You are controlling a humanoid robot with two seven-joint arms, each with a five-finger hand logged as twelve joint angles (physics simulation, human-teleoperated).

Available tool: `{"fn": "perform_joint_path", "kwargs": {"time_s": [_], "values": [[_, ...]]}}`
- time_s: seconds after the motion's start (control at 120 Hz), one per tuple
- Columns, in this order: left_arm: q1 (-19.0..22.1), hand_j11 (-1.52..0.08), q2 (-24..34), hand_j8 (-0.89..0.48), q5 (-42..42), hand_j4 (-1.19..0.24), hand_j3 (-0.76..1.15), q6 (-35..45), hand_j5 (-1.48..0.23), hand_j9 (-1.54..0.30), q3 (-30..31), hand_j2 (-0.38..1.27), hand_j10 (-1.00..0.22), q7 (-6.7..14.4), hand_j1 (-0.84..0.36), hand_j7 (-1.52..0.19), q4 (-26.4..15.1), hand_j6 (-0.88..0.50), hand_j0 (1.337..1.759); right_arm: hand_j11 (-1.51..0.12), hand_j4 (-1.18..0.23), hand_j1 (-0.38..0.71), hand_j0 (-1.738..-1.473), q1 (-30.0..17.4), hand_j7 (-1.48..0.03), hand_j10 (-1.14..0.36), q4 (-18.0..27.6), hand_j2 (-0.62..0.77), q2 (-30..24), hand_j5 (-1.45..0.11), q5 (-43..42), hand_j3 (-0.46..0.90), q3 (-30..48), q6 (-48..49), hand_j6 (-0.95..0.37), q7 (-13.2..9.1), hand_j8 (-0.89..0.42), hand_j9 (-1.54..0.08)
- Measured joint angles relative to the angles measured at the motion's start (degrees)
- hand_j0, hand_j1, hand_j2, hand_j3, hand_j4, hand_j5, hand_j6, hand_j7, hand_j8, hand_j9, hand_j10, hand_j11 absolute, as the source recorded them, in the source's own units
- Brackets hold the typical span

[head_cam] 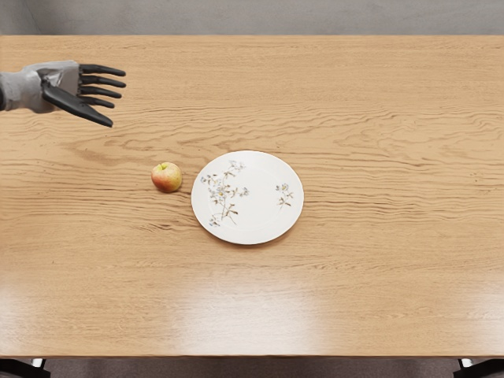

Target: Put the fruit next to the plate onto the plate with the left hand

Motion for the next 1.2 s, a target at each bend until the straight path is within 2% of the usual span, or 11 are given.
{"fn": "perform_joint_path", "kwargs": {"time_s": [0.117, 0.208, 0.275, 0.35, 0.417, 0.483, 0.558, 0.642, 0.75, 1.008, 1.2], "values": [[-0.55, -0.32, 0.03, -0.25, 0.36, -0.25, 0.00, 0.00, -0.32, -0.32, 0.03, 0.05, -0.25, 0.19, 0.05, -0.32, -0.15, -0.25, 1.658, -0.05, -0.03, -0.31, -1.658, 0.02, -0.05, -0.03, 0.00, -0.01, 0.00, -0.05, 0.00, 0.00, 0.03, 0.00, -0.03, 0.06, -0.03, -0.05], [-1.21, -0.32, 1.51, -0.25, 2.81, -0.25, 0.00, 0.00, -0.32, -0.32, 0.08, 0.05, -0.25, 2.21, 0.05, -0.32, -1.78, -0.25, 1.658, -0.05, -0.03, -0.31, -1.658, 0.02, -0.05, -0.03, 0.00, -0.01, 0.00, -0.05, 0.00, 0.00, 0.07, 0.00, -0.03, 0.10, -0.03, -0.05], [-1.30, -0.32, 5.80, -0.25, 7.36, -0.25, 0.00, 0.00, -0.32, -0.32, 0.07, 0.05, -0.25, 4.40, 0.05, -0.32, -9.12, -0.25, 1.658, -0.05, -0.03, -0.31, -1.658, 0.03, -0.05, -0.03, -0.04, -0.01, 0.00, -0.05, 0.00, 0.00, 0.08, 0.00, -0.03, 0.12, -0.03, -0.05], [-1.32, -0.32, 8.26, -0.25, 12.35, -0.25, 0.00, 0.13, -0.32, -0.32, 0.04, 0.05, -0.25, 8.58, 0.05, -0.32, -18.68, -0.25, 1.658, -0.05, -0.03, -0.31, -1.658, 0.03, -0.05, -0.03, -0.07, -0.01, 0.00, -0.05, 0.00, 0.00, 0.09, 0.00, -0.03, 0.12, -0.03, -0.05], [-1.34, -0.32, 9.75, -0.25, 17.28, -0.25, 0.00, 4.33, -0.32, -0.32, 0.01, 0.05, -0.25, 10.91, 0.05, -0.32, -26.37, -0.25, 1.658, -0.05, -0.03, -0.31, -1.658, 0.06, -0.05, -0.03, -0.08, -0.01, 0.00, -0.05, 0.00, 0.00, 0.09, 0.00, -0.03, 0.12, -0.03, -0.05], [-1.32, -0.32, 10.25, -0.25, 22.63, -0.25, 0.00, 11.41, -0.32, -0.32, 0.01, 0.05, -0.25, 12.25, 0.05, -0.32, -31.58, -0.25, 1.658, -0.05, -0.03, -0.31, -1.658, 0.13, -0.05, -0.03, -0.08, -0.01, 0.00, -0.05, 0.00, 0.00, 0.10, 0.00, -0.03, 0.10, -0.03, -0.05], [-0.95, -0.32, 9.77, -0.25, 28.13, -0.25, 0.00, 18.48, -0.32, -0.32, 0.03, 0.05, -0.25, 13.68, 0.05, -0.32, -34.95, -0.25, 1.658, -0.05, -0.03, -0.31, -1.658, 0.25, -0.05, -0.03, -0.09, -0.01, 0.00, -0.05, 0.00, 0.00, 0.10, 0.00, -0.03, 0.09, -0.03, -0.05], [-0.52, -0.32, 8.50, -0.25, 33.34, -0.25, 0.00, 24.07, -0.32, -0.32, 0.05, 0.05, -0.25, 14.43, 0.05, -0.32, -36.79, -0.25, 1.658, -0.05, -0.03, -0.31, -1.658, 0.33, -0.05, -0.03, -0.09, -0.01, 0.00, -0.05, 0.00, 0.00, 0.10, -0.01, -0.03, 0.09, -0.03, -0.05], [-0.61, -0.32, 5.99, -0.25, 37.58, -0.25, 0.00, 27.13, -0.32, -0.32, 0.42, 0.05, -0.25, 15.31, 0.05, -0.32, -37.81, -0.25, 1.658, -0.05, -0.03, -0.31, -1.658, 0.39, -0.05, -0.03, -0.09, -0.01, 0.00, -0.05, 0.00, 0.00, 0.10, -0.01, -0.03, 0.09, -0.03, -0.05], [-1.04, -0.32, 0.30, -0.25, 40.57, -0.25, 0.00, 33.17, -0.32, -0.32, 1.95, 0.05, -0.25, 24.74, 0.05, -0.32, -38.28, -0.25, 1.658, -0.05, -0.03, -0.31, -1.658, 0.46, -0.05, -0.03, -0.09, -0.01, 0.00, -0.05, 0.00, 0.00, 0.10, 0.00, -0.03, 0.03, -0.03, -0.05], [-1.14, -0.32, -4.37, -0.25, 41.00, -0.25, 0.00, 41.45, -0.32, -0.32, 4.36, 0.05, -0.25, 29.63, 0.05, -0.32, -38.39, -0.25, 1.658, -0.05, -0.03, -0.31, -1.658, 0.51, -0.05, -0.03, -0.09, -0.01, 0.00, -0.05, 0.00, 0.00, 0.11, 0.00, -0.03, 0.03, -0.03, -0.05]]}}
